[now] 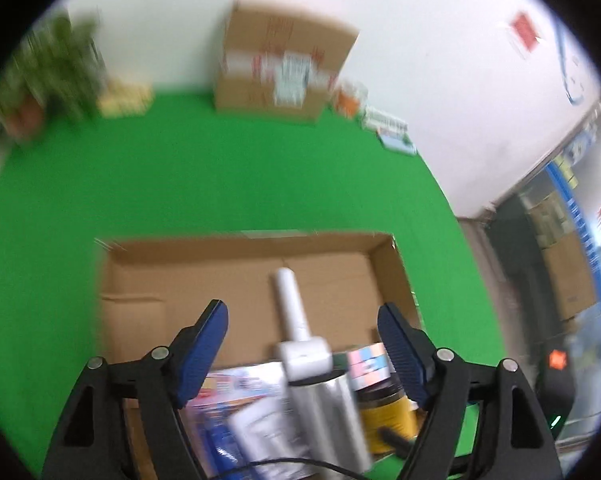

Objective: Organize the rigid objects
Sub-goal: 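Carry the white fan over the tray and lower it in upright, then open both tools and withdraw them from the tray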

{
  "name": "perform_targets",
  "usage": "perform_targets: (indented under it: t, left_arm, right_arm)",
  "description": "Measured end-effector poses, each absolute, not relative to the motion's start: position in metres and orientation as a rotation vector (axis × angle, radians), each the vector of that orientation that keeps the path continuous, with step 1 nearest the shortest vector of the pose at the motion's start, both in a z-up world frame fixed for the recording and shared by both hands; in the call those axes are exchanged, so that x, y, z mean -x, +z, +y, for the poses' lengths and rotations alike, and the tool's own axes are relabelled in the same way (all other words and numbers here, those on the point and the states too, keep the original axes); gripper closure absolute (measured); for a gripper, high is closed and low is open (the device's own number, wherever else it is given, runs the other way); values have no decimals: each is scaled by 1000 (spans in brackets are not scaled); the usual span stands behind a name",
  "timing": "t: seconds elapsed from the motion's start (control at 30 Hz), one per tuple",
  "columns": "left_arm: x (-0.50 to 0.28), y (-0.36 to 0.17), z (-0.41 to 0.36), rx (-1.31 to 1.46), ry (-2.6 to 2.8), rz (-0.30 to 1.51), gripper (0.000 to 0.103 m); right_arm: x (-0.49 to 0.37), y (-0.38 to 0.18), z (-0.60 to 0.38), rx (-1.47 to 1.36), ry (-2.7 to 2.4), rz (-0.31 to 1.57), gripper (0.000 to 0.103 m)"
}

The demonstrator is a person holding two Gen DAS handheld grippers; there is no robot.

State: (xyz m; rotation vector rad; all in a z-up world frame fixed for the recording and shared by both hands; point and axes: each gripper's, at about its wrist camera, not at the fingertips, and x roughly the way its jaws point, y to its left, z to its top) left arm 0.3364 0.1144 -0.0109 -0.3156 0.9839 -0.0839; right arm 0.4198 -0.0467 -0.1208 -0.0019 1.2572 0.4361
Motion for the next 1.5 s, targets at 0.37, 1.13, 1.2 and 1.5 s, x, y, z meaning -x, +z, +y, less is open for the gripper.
perform_targets:
  t: [0.37,1.13,1.2,1.5]
  left_arm:
    - [-180,58,89,106,187,768,22]
    - [-110,49,5,251,320,841,18]
    - [-111,47,0,255,324,856,18]
    - [-119,41,-12,207,294,865,18]
  right_arm:
    - [-311,1,-51,95,363,1118,3]
    - [-238,37,-148,128,394,1065,3]
    - [-237,35,-153,138,404,1059,3]
    - [-242,37,-154,150,420,1037,3]
